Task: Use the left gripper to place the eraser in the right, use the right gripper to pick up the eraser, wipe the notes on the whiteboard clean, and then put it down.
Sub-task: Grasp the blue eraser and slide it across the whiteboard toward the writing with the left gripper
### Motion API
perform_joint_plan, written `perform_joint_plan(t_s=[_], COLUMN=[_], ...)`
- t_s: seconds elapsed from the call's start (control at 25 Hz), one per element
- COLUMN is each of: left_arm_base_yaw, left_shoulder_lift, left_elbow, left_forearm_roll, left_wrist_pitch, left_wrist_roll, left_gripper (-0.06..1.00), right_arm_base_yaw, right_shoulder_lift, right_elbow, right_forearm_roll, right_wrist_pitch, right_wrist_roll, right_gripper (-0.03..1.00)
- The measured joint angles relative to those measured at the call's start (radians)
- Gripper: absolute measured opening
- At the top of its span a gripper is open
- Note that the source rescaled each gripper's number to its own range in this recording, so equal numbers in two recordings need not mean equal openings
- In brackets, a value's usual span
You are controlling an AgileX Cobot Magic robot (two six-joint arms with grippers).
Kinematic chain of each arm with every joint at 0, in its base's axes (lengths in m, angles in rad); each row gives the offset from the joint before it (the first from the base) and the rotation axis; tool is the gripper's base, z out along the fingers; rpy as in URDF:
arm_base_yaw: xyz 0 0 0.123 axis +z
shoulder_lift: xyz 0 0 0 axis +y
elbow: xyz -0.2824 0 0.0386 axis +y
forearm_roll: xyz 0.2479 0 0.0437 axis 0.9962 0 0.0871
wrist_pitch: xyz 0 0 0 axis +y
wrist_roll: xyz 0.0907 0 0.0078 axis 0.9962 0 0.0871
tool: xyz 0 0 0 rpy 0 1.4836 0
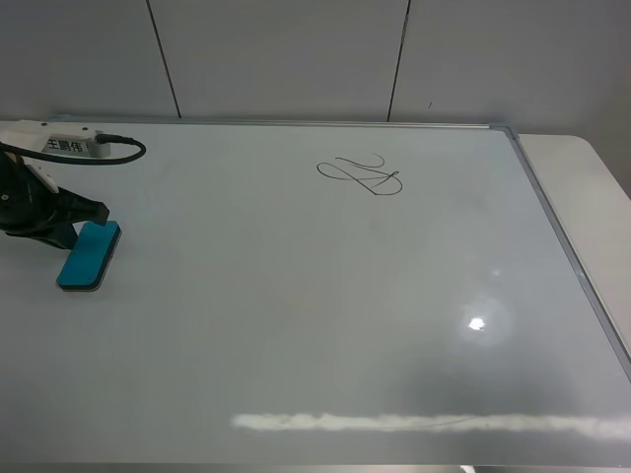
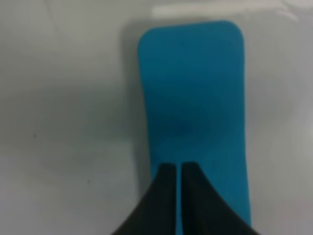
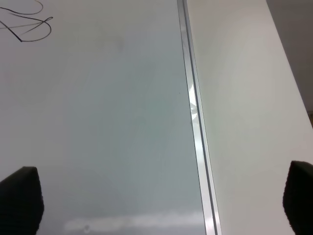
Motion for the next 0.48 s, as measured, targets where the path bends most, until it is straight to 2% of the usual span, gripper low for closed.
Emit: perform_joint_plan(t_s=[0.16, 0.48], left_arm_base_yaw=[0.0, 0.0], left_shoulder_lift=[0.037, 0.1], left_elbow=[0.0, -0.001], left_forearm_roll=[0.001, 0.02], left_wrist_pitch=[-0.048, -0.082], left_wrist_roll=[0.0, 0.0], left_gripper=[0.01, 0.01], right_arm_base_yaw=[0.0, 0.0], right_shoulder_lift=[0.0, 0.0], right_elbow=[0.0, 0.0], right_forearm_roll=[0.0, 0.0], right_wrist_pitch=[0.0, 0.0], right_wrist_roll=[0.0, 0.0], right_gripper=[0.97, 0.97])
